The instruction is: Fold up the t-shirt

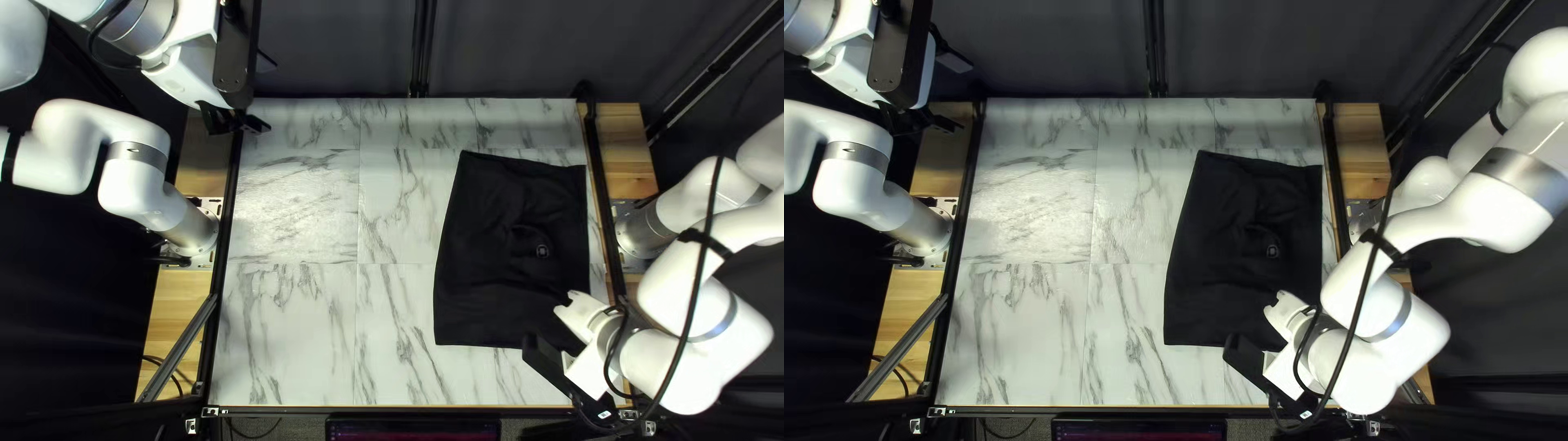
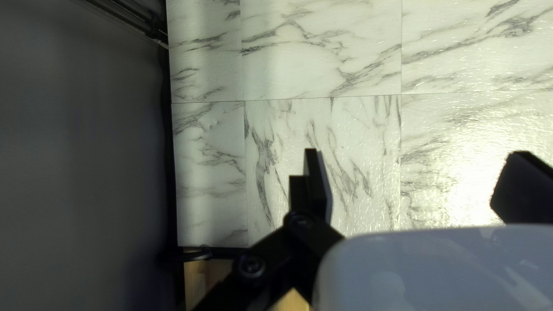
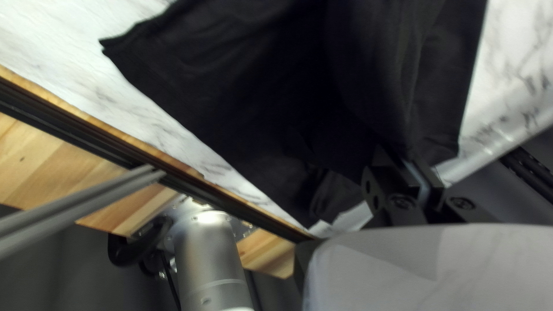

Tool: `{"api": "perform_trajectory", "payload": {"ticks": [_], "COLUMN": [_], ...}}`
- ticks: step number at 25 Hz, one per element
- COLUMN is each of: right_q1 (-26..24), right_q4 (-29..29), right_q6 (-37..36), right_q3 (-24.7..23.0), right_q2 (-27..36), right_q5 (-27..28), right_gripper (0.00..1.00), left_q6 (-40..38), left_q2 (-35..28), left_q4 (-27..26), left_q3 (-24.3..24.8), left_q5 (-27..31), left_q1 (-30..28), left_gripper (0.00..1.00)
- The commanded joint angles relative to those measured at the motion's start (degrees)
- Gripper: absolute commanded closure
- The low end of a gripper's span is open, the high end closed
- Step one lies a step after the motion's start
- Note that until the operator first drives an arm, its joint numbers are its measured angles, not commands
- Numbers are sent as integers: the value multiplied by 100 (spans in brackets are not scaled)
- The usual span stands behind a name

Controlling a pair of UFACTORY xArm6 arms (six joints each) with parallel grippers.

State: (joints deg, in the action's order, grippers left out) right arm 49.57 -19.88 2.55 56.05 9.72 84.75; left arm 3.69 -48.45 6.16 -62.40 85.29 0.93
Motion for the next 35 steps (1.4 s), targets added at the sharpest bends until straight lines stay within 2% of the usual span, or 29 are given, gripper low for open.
{"api": "perform_trajectory", "payload": {"ticks": [1,5,10,15,18,26,30,34,35], "right_q1": [55,225,281,411,516,522,490,390,350], "right_q4": [1,141,348,444,574,853,895,923,942], "right_q6": [86,347,519,618,682,488,395,285,248], "right_q3": [183,100,-465,-438,-513,-416,-445,-814,-931], "right_q2": [-59,-117,-24,-318,-604,-972,-946,-587,-464], "right_q5": [296,283,-218,-525,-961,-1336,-1390,-1510,-1552], "right_gripper": [100,100,100,100,100,100,100,100,3], "left_q6": [0,0,0,0,0,0,0,0,0], "left_q2": [0,0,0,0,0,0,0,0,0], "left_q4": [0,0,0,0,0,0,0,0,0], "left_q3": [0,0,0,0,0,0,0,0,0], "left_q5": [0,0,0,0,0,0,0,0,0], "left_q1": [0,0,0,0,0,0,0,0,0], "left_gripper": [0,0,0,0,0,0,0,0,0]}}
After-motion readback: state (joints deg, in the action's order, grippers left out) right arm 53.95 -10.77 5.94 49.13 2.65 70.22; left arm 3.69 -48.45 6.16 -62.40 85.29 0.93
